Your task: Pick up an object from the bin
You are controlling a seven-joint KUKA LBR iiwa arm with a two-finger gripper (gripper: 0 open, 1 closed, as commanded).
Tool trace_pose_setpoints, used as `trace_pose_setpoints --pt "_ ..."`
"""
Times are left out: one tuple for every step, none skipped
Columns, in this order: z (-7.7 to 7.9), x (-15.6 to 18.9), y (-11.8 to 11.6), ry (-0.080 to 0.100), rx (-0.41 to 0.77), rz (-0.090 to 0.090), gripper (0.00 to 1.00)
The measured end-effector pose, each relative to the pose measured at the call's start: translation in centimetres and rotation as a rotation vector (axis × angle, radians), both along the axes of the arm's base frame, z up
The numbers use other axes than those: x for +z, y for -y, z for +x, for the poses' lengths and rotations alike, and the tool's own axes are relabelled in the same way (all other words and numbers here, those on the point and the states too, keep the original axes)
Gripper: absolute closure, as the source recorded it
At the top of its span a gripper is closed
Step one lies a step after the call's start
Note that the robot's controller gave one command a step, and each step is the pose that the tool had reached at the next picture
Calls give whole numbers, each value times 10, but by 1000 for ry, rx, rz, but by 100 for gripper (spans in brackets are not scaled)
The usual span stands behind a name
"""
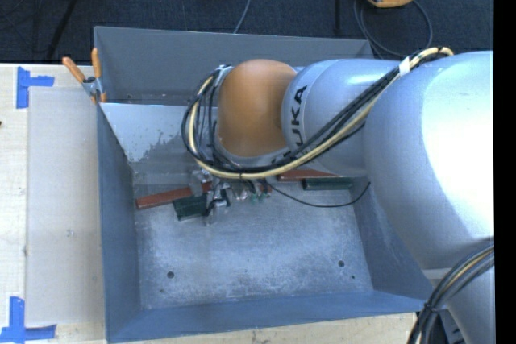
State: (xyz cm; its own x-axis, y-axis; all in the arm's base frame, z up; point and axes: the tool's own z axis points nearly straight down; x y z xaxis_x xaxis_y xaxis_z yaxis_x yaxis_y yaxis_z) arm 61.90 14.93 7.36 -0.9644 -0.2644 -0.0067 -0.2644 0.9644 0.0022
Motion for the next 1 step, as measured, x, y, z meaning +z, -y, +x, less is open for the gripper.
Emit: trace_pose_setpoints --pt "2 142 3 4 12 -2 100"
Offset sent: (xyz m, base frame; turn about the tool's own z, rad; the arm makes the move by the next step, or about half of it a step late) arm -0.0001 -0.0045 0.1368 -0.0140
